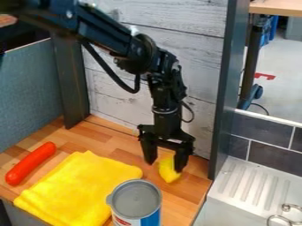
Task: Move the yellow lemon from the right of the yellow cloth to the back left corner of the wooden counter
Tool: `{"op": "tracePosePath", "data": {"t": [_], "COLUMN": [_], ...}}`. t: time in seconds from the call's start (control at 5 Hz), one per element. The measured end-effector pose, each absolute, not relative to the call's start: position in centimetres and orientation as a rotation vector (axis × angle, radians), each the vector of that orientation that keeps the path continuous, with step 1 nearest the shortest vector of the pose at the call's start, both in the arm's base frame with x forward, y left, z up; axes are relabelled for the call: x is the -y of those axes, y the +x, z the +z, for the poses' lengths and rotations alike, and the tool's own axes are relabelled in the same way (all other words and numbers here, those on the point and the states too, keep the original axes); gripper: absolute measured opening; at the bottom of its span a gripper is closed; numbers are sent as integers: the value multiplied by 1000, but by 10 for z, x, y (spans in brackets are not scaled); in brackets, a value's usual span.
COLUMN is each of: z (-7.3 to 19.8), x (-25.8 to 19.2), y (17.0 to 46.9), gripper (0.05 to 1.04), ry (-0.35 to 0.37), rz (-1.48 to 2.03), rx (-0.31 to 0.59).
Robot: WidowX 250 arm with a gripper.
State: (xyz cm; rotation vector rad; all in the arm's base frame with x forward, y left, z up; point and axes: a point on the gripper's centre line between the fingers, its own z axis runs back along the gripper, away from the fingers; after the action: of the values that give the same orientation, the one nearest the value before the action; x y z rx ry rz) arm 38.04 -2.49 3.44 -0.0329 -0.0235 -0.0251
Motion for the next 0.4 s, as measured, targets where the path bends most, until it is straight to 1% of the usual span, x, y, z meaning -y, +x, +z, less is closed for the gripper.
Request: {"op": "tracePosePath", "data": {"t": [0.2,0.4], "z": [28,15], "x": [30,30], "y": [386,389], "gripper": [1003,961], "ry": [-64,-70], "rz": [-29,-22], "rx": [31,0]}}
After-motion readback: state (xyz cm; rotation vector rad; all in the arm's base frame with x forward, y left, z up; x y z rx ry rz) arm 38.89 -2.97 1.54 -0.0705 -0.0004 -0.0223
